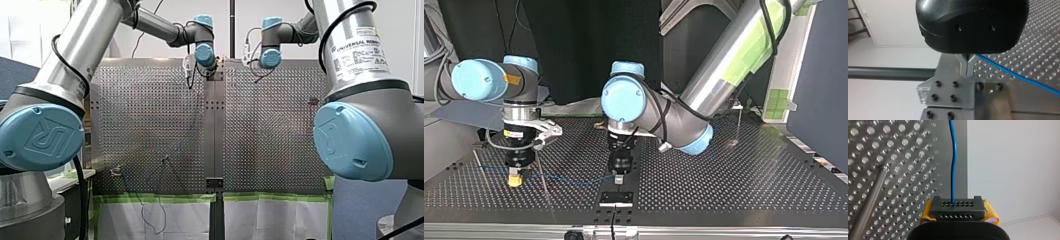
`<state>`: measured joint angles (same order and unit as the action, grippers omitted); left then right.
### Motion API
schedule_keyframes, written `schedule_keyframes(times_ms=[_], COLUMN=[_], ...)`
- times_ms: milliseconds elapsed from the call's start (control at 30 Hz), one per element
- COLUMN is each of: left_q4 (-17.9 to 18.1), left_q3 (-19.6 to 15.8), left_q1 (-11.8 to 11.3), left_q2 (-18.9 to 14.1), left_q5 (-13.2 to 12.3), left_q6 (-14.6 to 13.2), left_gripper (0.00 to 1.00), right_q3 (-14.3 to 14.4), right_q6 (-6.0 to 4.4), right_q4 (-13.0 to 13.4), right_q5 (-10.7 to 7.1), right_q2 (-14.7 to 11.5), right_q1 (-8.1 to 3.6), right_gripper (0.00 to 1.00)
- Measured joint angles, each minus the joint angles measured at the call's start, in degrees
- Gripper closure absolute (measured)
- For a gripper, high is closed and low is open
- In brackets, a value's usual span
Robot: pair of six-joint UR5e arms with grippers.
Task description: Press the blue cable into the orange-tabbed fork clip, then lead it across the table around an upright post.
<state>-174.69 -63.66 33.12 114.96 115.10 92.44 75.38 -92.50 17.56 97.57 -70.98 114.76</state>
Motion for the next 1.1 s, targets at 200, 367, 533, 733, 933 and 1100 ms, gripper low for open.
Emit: schedule_keyframes(times_ms=[200, 367, 533, 733, 933, 1100], left_q4=[-0.77, -2.61, -4.27, -5.63, -5.7, -5.9], left_q3=[2.86, 5.19, 7.79, 10.78, 13.71, 15.95], left_q1=[0.81, 1.78, 2.84, 3.8, 4.22, 4.39], left_q2=[1.19, 3.04, 4.82, 6.93, 7.59, 8.77], left_q5=[0.39, 0.42, 0.43, 0.29, 0.15, -0.08], left_q6=[0.3, 0.31, 0.61, 1.1, 1.63, 1.68], left_gripper=[1.0, 1.0, 1.0, 1.0, 1.0, 1.0], right_q3=[-0.33, -0.34, -0.35, -0.33, -0.32, -0.21], right_q6=[-0.83, -1.29, -1.65, -1.73, -1.83, -2.1], right_q4=[-0.43, -0.67, -0.98, -1.54, -1.79, -1.88], right_q5=[-0.99, -1.34, -1.47, -1.49, -1.51, -1.57], right_q2=[-0.3, -0.51, -0.53, -0.54, -0.53, -0.47], right_q1=[-1.64, -3.09, -4.33, -5.88, -7.19, -8.24], right_gripper=[1.0, 1.0, 1.0, 1.0, 1.0, 1.0])
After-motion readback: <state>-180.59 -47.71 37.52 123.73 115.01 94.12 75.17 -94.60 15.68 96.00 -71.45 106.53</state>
